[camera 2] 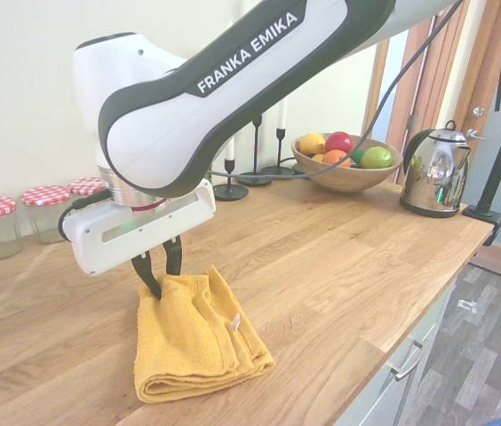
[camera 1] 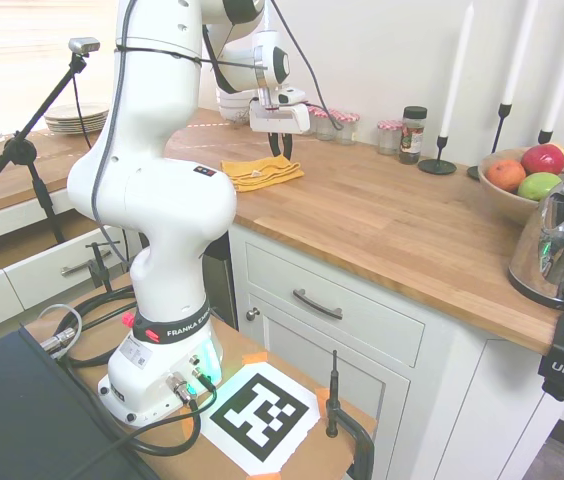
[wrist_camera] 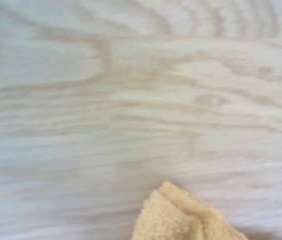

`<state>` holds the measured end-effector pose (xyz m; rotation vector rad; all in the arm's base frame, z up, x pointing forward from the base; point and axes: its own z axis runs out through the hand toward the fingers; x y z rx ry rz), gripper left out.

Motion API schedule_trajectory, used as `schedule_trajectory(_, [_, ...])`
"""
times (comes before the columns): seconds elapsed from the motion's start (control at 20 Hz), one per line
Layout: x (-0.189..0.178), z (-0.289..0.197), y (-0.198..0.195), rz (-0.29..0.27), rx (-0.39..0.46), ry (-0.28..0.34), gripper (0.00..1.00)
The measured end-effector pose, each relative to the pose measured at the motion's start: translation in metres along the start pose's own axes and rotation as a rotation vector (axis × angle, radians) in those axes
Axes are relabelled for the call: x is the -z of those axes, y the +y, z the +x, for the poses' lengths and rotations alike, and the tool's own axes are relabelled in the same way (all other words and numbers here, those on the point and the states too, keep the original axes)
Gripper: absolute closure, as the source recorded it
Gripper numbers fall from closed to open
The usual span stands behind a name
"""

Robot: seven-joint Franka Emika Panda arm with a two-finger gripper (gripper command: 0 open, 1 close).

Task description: Wipe the counter

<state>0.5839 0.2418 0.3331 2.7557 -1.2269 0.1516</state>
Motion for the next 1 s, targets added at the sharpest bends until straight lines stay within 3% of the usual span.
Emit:
schedule_trajectory(0.55, [0.018, 0.006, 0.004, 0.050, -0.008, 0.021, 0.00])
schedule_trajectory(1.0, [0.039, 0.002, 0.032, 0.083, -0.014, 0.035, 0.00])
